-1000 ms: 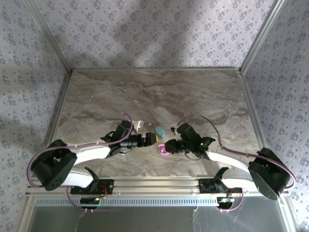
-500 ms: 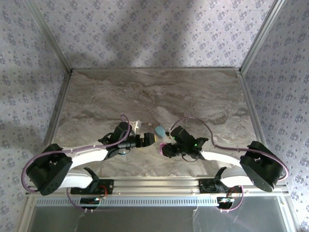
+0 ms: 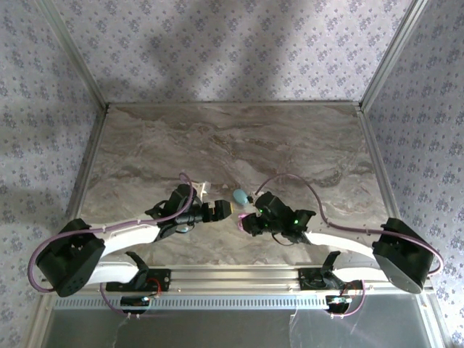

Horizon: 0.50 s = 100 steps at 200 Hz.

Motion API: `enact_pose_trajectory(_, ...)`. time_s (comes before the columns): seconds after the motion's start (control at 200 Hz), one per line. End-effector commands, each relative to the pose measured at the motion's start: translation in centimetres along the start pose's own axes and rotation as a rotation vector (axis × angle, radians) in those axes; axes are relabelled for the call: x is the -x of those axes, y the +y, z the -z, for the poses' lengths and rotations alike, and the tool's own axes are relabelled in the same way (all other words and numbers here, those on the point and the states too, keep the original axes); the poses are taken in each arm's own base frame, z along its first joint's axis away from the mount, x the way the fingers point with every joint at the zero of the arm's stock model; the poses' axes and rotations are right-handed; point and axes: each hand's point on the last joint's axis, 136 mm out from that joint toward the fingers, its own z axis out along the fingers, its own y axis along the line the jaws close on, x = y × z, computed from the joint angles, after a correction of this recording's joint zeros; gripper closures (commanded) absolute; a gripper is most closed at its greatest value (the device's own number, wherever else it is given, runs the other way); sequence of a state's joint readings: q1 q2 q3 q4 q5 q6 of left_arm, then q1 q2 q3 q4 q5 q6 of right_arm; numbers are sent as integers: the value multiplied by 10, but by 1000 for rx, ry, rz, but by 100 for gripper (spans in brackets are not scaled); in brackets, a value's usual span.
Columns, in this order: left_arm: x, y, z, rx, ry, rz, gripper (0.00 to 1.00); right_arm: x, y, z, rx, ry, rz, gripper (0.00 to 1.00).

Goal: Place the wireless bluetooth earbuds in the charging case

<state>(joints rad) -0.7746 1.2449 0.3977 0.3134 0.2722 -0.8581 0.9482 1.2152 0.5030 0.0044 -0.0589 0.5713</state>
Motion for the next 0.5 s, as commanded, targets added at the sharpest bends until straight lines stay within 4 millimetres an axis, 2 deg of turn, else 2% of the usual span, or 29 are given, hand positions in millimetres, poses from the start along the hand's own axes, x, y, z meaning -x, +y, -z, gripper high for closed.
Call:
enact_pose_trajectory(0.0,-4,3,2,8,0,-5,0,0,-7,1,-31,-25,27,77)
enact_pose_trajectory(0.495,-8,2,0,7,12,-8,0,-8,-10,-11,-54,-10,59,78)
